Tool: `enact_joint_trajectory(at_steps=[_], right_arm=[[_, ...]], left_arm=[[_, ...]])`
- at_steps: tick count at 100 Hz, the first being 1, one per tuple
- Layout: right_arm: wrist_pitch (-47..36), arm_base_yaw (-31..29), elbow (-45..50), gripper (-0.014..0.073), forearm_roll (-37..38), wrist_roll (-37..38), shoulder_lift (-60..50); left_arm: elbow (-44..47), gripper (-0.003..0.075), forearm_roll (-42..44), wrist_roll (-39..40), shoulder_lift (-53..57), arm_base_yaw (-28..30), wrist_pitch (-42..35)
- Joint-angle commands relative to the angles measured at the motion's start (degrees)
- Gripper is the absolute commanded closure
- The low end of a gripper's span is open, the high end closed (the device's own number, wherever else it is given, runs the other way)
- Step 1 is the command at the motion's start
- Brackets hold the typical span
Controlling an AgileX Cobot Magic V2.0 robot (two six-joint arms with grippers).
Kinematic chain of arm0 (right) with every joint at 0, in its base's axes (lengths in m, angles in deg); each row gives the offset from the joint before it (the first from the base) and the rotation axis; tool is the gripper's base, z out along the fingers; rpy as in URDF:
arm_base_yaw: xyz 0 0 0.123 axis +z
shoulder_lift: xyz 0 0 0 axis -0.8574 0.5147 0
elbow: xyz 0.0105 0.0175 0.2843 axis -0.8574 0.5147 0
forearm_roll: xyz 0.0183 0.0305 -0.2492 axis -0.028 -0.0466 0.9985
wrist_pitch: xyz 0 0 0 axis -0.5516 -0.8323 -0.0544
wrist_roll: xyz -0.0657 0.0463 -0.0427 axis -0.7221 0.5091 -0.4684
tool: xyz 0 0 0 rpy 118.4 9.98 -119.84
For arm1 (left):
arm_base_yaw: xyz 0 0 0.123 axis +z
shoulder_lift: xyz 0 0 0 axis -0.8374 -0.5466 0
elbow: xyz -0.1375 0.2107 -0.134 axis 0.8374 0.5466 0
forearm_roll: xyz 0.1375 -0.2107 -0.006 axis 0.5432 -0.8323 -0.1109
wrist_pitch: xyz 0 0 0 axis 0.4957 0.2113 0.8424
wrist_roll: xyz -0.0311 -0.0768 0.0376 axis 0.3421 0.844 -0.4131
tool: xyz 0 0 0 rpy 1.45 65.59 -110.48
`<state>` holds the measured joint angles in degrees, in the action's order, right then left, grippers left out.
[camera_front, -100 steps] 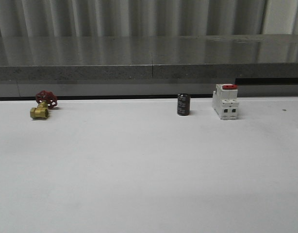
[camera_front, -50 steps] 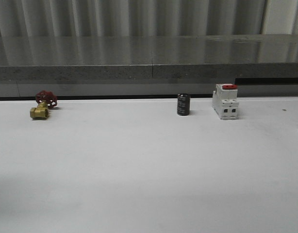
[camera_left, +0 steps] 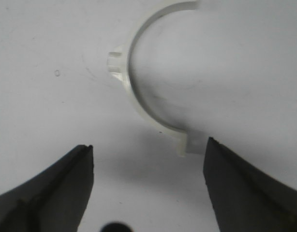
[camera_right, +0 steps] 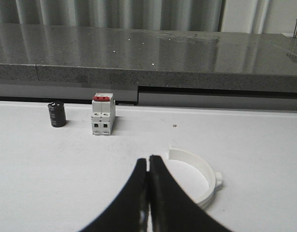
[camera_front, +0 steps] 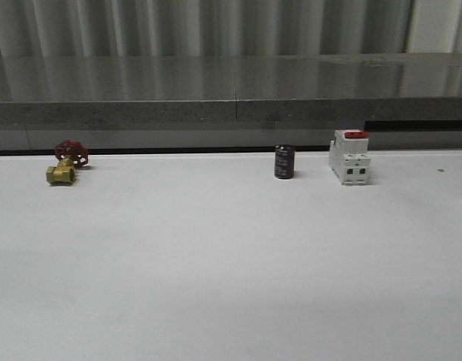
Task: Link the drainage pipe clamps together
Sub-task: 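Lower the left gripper onto the white clamp half's tab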
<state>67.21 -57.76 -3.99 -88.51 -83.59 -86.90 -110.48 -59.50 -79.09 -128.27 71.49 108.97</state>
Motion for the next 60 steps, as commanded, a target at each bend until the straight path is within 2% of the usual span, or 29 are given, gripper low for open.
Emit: enact_joint_trajectory(at_steps=[1,34,60], right_arm=[[-4.73,-0.08,-0.98,0.0661,0.55,-0.16,-1.11],[-4.73,-0.08,-0.98,0.0661,0.55,-0.16,-1.11],[-4.73,-0.08,-0.98,0.0661,0.55,-0.16,-1.11]], left_arm=[[-1.94,0.0241,-2.55,-3.48,-0.94,2.77,-3.57],[-8.97,0.0241,-4.01,-6.62,-12.13,4.21,-3.93],[-11.67,0.0242,-4.24,-7.64,-15.32,4.21,-5.13]])
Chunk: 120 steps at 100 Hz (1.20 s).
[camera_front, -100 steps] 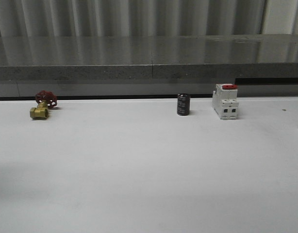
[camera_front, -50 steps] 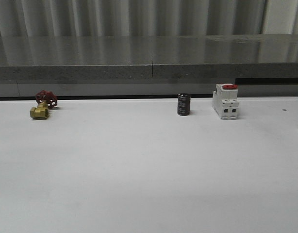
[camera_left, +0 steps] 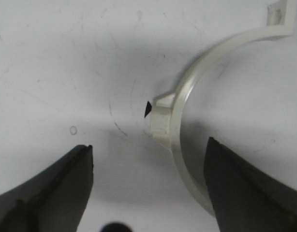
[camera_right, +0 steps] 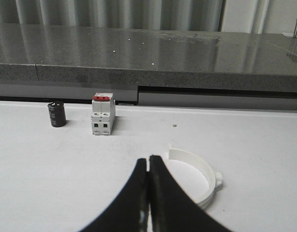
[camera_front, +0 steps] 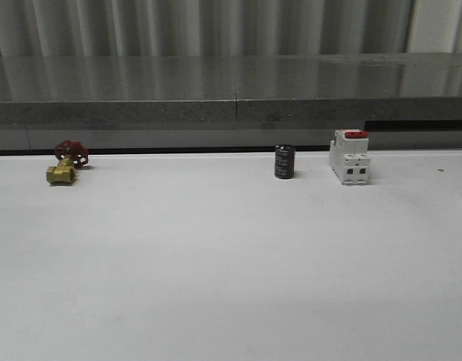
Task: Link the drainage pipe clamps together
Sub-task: 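Lower the left gripper onto the white clamp half's tab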
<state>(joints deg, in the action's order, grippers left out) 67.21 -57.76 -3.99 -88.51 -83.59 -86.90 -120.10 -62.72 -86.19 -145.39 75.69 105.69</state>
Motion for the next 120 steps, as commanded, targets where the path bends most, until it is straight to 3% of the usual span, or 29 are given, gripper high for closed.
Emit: enact_joint_trajectory(at_steps=[1,41,104,114,120], right_arm=[[-4.73,-0.08,-0.98,0.0661,0.55,-0.16,-1.11],[-4.73,-0.08,-0.98,0.0661,0.55,-0.16,-1.11],[-4.73,-0.08,-0.98,0.0661,0.55,-0.16,-1.11],[-4.73,-0.08,-0.98,0.0661,0.55,-0.16,-1.11],[-4.73,-0.08,-0.98,0.0661,0.55,-0.16,-1.11]], left_arm=[[-2.05,0.0242,-1.22,-0.55,1.73,0.01,-1.85],[-2.4,0.0242,-2.36,-2.03,-0.1,-0.02,-6.34],[-2.4,0.0244,-2.71,-2.03,-2.23,-0.02,-6.81],[-2.4,0.029,-2.71,-2.03,-2.23,-0.02,-6.53],[-2.4,0.0374,-2.71,-2.03,-2.23,-0.02,-6.2]])
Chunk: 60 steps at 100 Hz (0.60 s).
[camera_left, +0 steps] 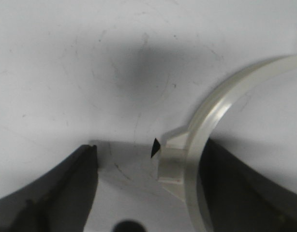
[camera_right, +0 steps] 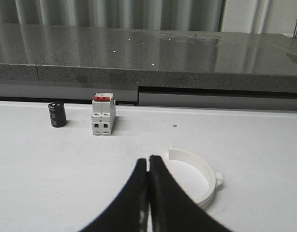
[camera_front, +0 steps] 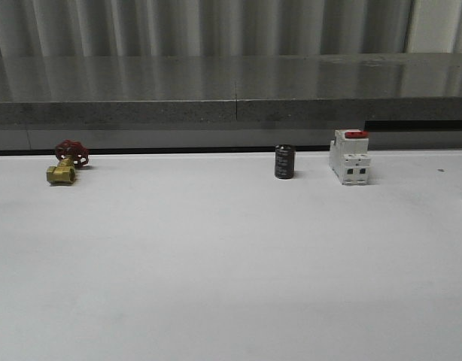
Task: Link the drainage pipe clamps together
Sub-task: 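Lower the left gripper onto the white clamp half's tab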
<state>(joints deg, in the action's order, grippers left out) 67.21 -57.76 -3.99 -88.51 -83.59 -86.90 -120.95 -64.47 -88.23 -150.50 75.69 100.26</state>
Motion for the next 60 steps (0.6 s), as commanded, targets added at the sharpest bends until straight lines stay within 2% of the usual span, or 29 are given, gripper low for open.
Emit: enact_joint_trajectory(at_steps=[1,13,23,48,60], right_arm=[[-4.73,-0.08,-0.98,0.0661,0.55,-0.16,-1.11],[-4.73,-0.08,-0.98,0.0661,0.55,-0.16,-1.11],[-4.73,-0.08,-0.98,0.0661,0.55,-0.16,-1.11],[-4.73,-0.08,-0.98,0.0661,0.55,-0.16,-1.11],[-4.73,-0.08,-0.98,0.0661,0.55,-0.16,-1.11]], left_arm=[[-1.55,0.0387,-0.96,0.01,2.88,-0.02,-0.8],[-1.55,0.0621,-1.8,0.01,2.88,-0.02,-0.07],[-1.55,0.0743,-2.91,0.01,2.88,-0.02,0.73],[-1.55,0.0741,-6.57,0.28,7.52,-2.26,5.7],[-1.55,0.0741,-6.57,5.78,12.01,-5.66,6.95]])
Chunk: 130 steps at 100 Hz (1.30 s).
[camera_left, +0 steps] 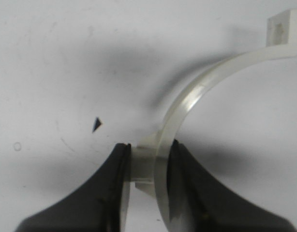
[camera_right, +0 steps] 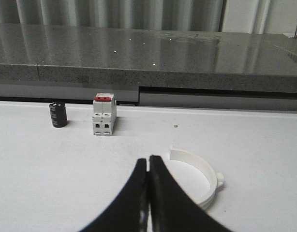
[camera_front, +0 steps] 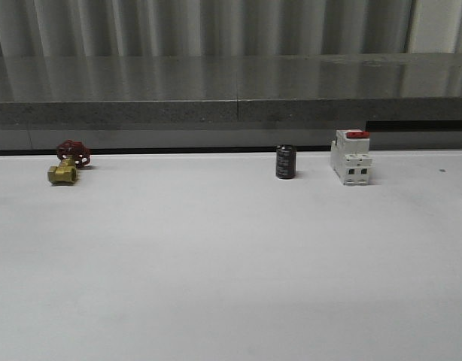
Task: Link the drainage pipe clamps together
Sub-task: 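Lower the left gripper onto the white clamp half's tab, then grasp the clamp half with the left gripper and lift it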
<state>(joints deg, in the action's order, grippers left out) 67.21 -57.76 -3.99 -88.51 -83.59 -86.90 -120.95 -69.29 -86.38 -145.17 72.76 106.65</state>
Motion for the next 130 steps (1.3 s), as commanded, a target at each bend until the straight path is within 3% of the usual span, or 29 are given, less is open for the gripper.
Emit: enact_joint_trajectory(at_steps=[1,25,49,65,89,130], right_arm=[[-4.73,-0.08,-0.98,0.0661,0.55,-0.16,-1.11],[-4.73,-0.08,-0.98,0.0661,0.55,-0.16,-1.11],[-4.73,-0.08,-0.98,0.0661,0.55,-0.16,-1.11],[-4.73,-0.08,-0.98,0.0661,0.55,-0.16,-1.11],[-4.73,-0.08,-0.98,0.0661,0.55,-0.16,-1.11],[-4.73,-0.08,-0.98,0.0661,0.55,-0.16,-1.11]], left_arm=[[-1.55,0.0741,-1.74,4.71,6.96,-2.99,0.71],[-1.22,0.0741,0.95,17.93,13.33,-15.89,0.16],[-1.22,0.0741,9.63,31.25,11.21,-32.69,-1.36],[-1.59,0.0741,14.53,40.57,7.82,-40.46,-2.86],[-3.79,0.0741,14.99,44.68,2.18,-44.96,-4.15],[-5.02,0.0741,15.23,46.56,-0.65,-45.21,-5.25]])
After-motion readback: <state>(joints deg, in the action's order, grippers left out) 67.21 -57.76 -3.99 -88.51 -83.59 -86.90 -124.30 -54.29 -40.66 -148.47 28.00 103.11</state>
